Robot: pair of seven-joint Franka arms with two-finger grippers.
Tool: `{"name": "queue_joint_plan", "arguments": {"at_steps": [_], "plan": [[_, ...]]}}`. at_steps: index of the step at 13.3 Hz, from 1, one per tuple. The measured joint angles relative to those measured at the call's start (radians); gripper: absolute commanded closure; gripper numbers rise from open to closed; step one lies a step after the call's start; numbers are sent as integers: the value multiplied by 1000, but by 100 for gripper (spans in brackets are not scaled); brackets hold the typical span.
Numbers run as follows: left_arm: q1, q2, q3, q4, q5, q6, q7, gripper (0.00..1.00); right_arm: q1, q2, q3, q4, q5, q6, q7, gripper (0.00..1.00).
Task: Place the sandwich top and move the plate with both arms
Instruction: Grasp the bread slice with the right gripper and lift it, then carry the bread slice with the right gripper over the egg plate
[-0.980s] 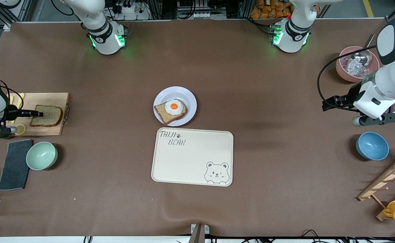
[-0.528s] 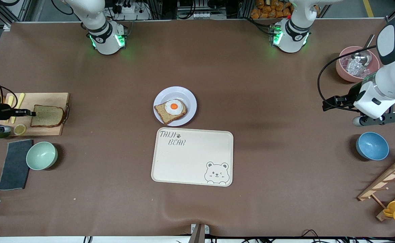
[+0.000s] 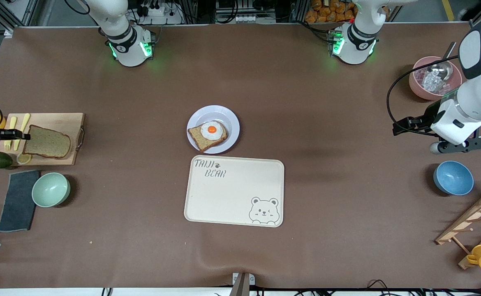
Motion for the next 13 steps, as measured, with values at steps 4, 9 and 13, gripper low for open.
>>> {"name": "queue_joint_plan", "arguments": {"at_steps": [4,9,13], "plan": [[0,1,0,0,0,1,0,0,55,-10,10,96,105,-148,20,100],[0,2,0,0,0,6,0,0,164,-25,14,140,228,-254,141,100],[0,3,0,0,0,6,0,0,288,-32,16,140,318,-269,172,100]]}}
